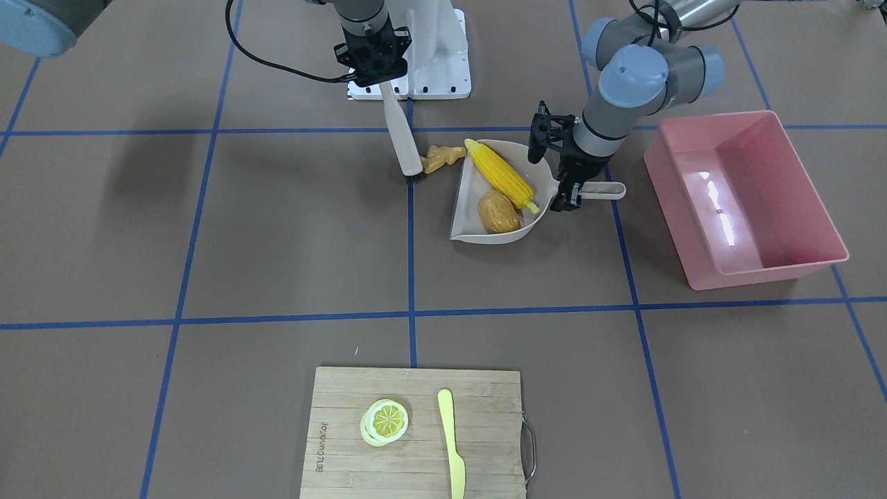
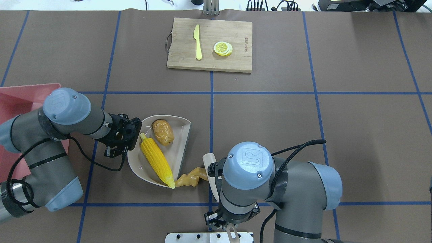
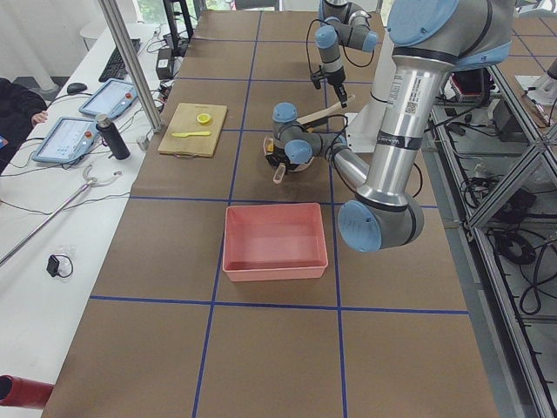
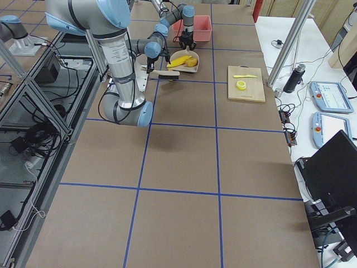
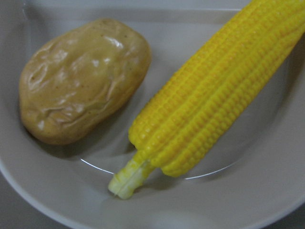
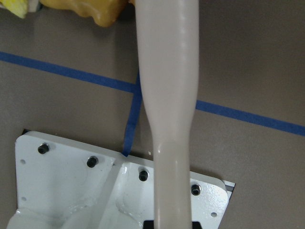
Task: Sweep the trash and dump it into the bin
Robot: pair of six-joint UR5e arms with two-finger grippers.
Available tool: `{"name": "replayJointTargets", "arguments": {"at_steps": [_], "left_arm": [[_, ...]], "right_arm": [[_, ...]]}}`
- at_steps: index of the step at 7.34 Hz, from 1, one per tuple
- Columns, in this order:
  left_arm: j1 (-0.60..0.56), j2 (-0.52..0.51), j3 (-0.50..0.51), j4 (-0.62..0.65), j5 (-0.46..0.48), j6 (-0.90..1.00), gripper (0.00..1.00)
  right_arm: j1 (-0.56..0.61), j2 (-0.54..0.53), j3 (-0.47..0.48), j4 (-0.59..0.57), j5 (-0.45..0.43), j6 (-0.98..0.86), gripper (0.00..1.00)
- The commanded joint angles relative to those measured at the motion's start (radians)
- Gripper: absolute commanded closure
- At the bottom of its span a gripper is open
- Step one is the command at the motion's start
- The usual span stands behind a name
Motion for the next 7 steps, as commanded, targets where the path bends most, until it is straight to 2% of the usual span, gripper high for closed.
{"name": "replayJointTargets", "arguments": {"at_steps": [1,4,6,7], "left_arm": [[0.016,-0.002,-0.005,0.061,-0.002,0.004,1.00],[0.032,0.001,-0.028,0.095,0.000,0.004,1.00],[0.032,0.000,-0.029,0.100,0.000,0.004,1.00],[0.033,0.000,-0.029,0.100,0.000,0.004,1.00]], "right_arm": [[0.023,0.050,-0.054,0.001,0.025,-0.008,1.00],[0.046,0.157,-0.162,0.002,0.031,-0.009,1.00],[0.076,0.173,-0.171,0.001,0.076,-0.011,1.00],[0.086,0.211,-0.205,-0.001,0.081,-0.009,1.00]]}}
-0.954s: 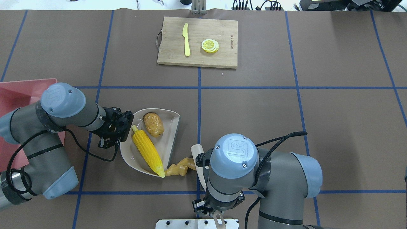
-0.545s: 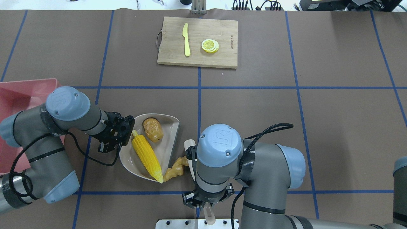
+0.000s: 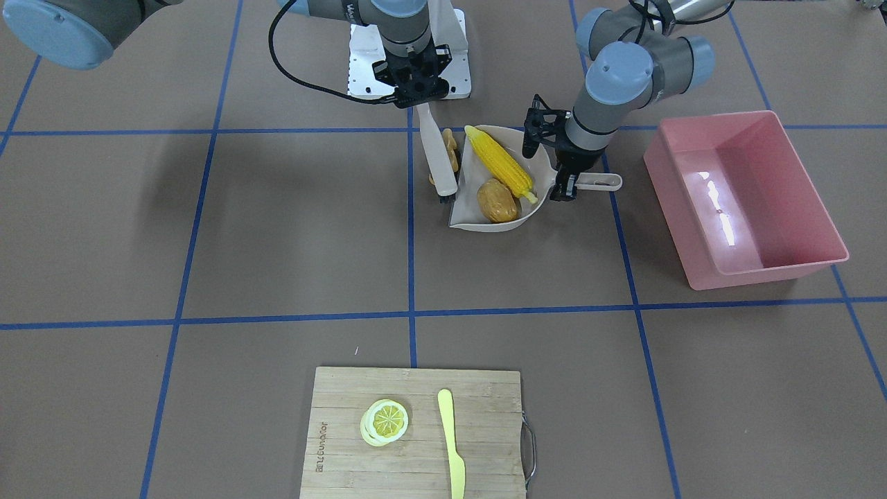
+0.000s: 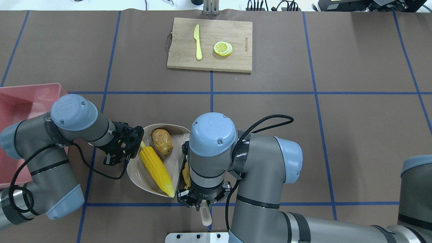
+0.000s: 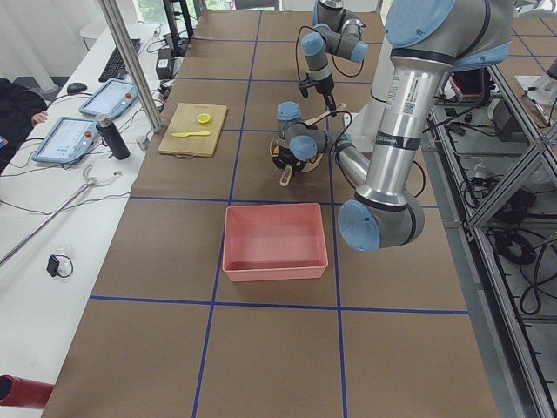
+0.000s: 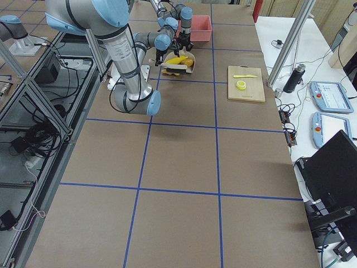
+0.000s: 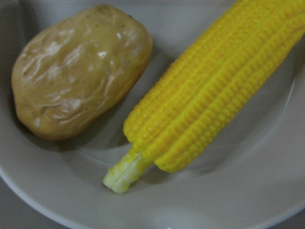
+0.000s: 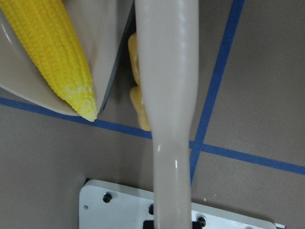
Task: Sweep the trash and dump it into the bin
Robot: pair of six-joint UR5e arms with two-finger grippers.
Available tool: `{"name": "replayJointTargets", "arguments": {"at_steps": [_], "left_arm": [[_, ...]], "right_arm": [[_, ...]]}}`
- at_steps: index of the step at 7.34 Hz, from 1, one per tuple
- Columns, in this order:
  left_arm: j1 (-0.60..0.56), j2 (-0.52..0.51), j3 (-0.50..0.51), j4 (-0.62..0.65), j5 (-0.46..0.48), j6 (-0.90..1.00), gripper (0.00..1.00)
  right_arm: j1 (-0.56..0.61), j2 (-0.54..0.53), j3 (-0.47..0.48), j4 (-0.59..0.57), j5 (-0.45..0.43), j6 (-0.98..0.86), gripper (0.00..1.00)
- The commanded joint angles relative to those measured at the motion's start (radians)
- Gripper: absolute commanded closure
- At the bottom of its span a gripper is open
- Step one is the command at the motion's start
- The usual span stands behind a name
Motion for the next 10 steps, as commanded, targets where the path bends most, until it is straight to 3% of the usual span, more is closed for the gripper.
{"name": "replayJointTargets", "arguments": {"at_steps": [1,6,8,10], "left_arm": [[0.006,0.000,0.001,0.001,0.000,0.000,1.00],[0.006,-0.003,-0.002,0.024,0.000,0.000,1.00],[0.003,-0.003,-0.027,0.069,0.001,0.000,1.00],[0.004,-0.003,-0.044,0.099,0.046,0.000,1.00]], "right_arm": [[0.044,0.072,-0.071,-0.003,0.052,-0.001,1.00],[0.121,0.027,-0.039,-0.067,0.128,-0.015,1.00],[0.120,-0.056,0.091,-0.180,0.110,-0.033,1.00],[0.040,-0.133,0.145,-0.189,0.094,-0.056,1.00]]}}
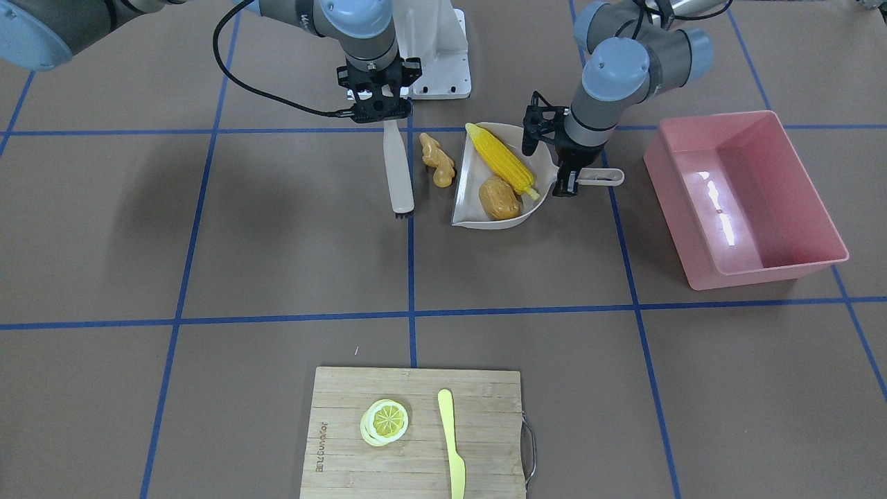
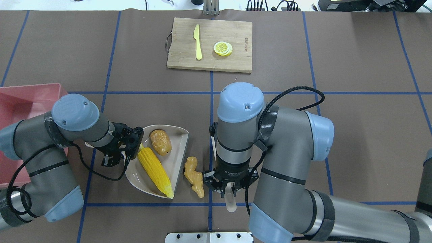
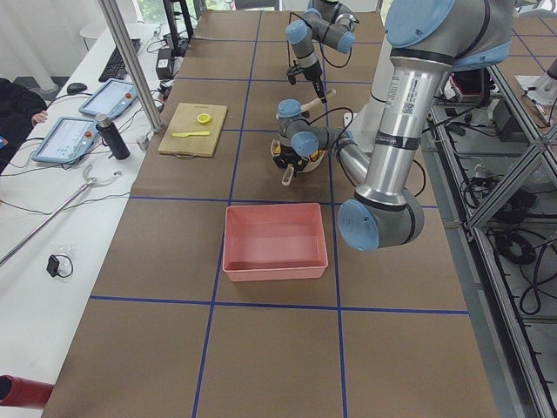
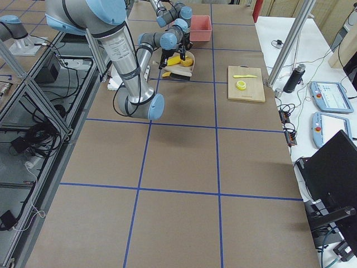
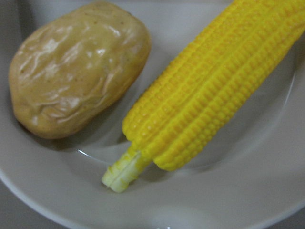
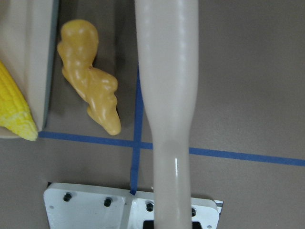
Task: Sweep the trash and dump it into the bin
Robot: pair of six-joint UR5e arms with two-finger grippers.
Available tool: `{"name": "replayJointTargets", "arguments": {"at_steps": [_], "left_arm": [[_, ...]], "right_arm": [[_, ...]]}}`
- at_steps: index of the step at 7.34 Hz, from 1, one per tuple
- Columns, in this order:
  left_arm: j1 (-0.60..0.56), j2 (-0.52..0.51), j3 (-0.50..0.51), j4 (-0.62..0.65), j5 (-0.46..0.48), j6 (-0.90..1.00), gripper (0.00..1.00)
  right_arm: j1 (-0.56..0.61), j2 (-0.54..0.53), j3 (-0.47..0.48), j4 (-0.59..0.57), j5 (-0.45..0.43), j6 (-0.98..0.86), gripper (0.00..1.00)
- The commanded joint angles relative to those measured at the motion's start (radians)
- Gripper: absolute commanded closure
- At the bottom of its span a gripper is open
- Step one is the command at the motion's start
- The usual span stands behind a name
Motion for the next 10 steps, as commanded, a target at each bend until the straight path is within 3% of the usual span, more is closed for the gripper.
{"name": "replayJointTargets", "arguments": {"at_steps": [1,7,10], "left_arm": [[0.001,0.000,-0.010,0.016,0.029,0.000,1.00],[0.002,-0.005,-0.008,0.031,0.040,0.000,1.00],[0.002,-0.003,-0.008,0.031,0.044,0.000,1.00]], "right_arm": [[-0.094,-0.049,0.039,-0.011,-0.026,-0.012,1.00],[-0.150,-0.004,0.004,-0.007,-0.029,-0.030,1.00],[-0.120,0.121,-0.126,0.002,-0.021,-0.055,1.00]]}}
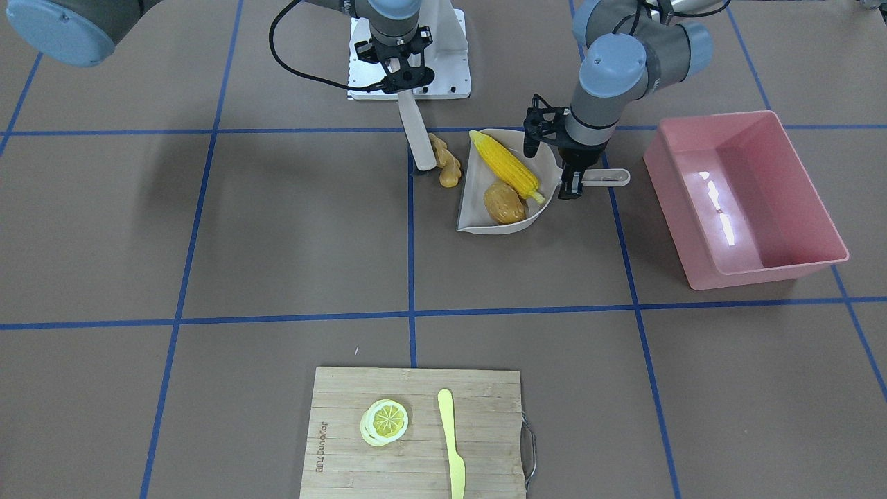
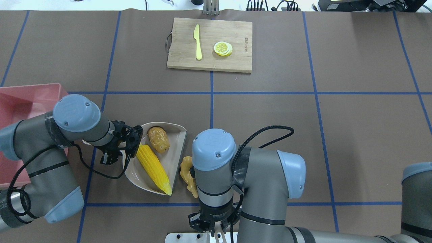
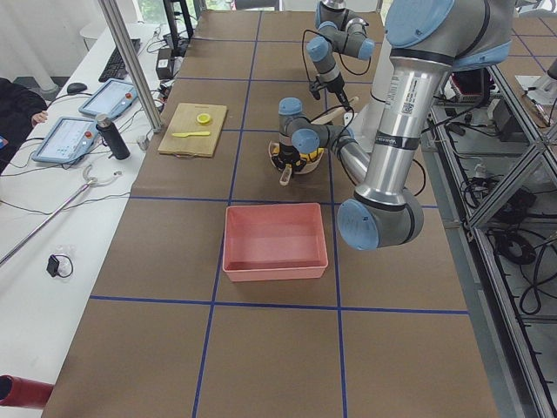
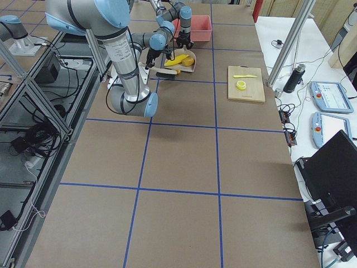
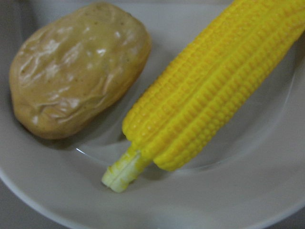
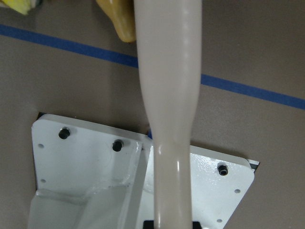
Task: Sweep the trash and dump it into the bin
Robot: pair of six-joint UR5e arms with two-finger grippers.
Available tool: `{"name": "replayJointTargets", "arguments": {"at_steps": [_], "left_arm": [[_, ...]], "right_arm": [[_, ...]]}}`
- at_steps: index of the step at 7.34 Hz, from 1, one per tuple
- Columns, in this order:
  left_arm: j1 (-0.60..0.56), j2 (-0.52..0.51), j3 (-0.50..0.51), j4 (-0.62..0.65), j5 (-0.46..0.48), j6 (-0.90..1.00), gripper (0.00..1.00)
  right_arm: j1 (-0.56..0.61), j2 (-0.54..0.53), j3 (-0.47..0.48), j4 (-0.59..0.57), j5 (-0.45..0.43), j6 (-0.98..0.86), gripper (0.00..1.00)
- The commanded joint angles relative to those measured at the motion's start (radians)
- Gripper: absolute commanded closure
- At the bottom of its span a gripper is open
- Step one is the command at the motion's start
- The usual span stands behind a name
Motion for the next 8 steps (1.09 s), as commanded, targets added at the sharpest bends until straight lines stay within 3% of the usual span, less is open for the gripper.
{"name": "replayJointTargets", "arguments": {"at_steps": [1,3,8], "left_arm": [[0.002,-0.001,0.000,0.000,0.001,0.000,1.00],[0.002,-0.001,0.002,0.000,0.001,0.000,1.00],[0.000,-0.001,-0.001,-0.002,0.001,0.000,1.00]], "right_arm": [[0.022,0.101,-0.126,0.047,0.009,-0.013,1.00],[0.074,0.259,-0.307,0.069,0.062,-0.013,1.00],[0.137,0.296,-0.316,0.058,0.132,-0.007,1.00]]}}
